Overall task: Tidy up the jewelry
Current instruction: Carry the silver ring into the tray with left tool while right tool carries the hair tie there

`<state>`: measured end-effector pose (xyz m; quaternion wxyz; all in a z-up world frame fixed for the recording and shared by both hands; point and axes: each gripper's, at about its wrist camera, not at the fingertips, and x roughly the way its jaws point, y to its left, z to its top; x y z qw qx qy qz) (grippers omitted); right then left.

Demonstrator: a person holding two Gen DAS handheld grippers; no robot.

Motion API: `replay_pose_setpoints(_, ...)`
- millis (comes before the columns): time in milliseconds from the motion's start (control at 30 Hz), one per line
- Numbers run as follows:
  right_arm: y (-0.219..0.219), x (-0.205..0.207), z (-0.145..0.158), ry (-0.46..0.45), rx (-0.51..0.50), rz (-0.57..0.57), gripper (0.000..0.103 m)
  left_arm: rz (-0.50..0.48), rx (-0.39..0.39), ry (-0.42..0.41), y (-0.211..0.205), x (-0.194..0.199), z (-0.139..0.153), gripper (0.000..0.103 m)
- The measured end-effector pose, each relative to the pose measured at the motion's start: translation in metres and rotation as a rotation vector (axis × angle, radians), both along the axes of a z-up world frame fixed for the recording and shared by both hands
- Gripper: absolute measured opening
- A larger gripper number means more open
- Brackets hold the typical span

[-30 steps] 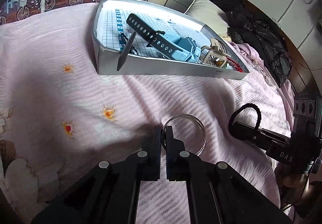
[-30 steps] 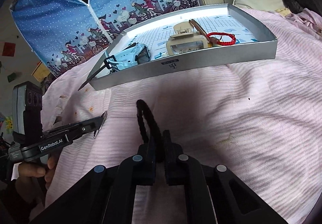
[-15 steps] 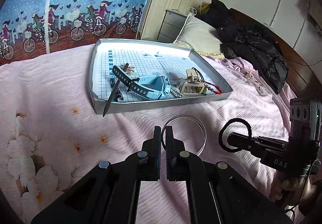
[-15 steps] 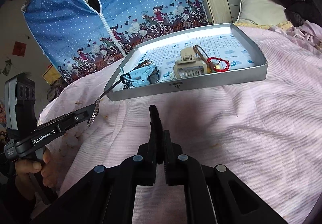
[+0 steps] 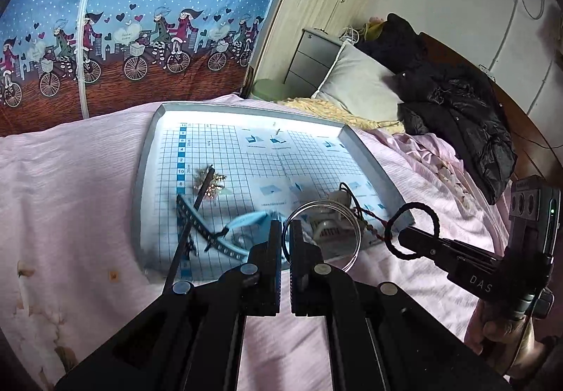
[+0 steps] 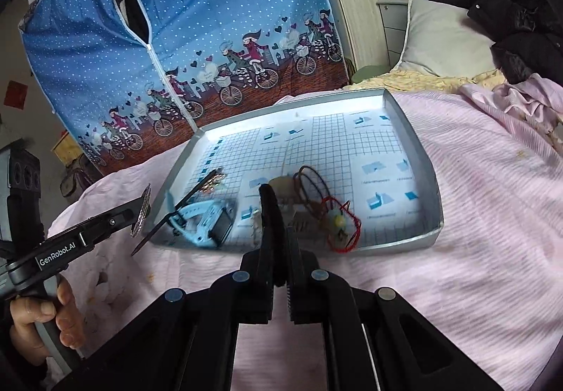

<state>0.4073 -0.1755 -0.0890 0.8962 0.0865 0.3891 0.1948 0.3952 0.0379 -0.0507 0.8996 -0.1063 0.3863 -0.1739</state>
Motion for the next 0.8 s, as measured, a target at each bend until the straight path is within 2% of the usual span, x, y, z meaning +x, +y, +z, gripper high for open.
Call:
replay_pose_setpoints(133,-0.003,0.032,-0.005,0.012,-0.056,-0.028,0.006,0.027,-0.015,0.095,-0.006,0.046,-0.018,0.002)
replay_pose_setpoints(267,-0.011,0.049,-0.018,0.054,-0.054,-0.06,0.006,0.044,0.048,0.16,-0.013,0.07,-0.035,0.002)
replay_pose_setpoints(467,-0.018,0.054,-0.027,0.081,-0.071,-0.075,0.006,0.022,0.108,0.163,-0.026,0.073,-0.045,0.002)
replay_pose_setpoints(800,-0.032,0.045,-0.022,0.08,-0.028,-0.106,0.006,0.016,0.111,0.199,-0.034,0.072,-0.047,0.002)
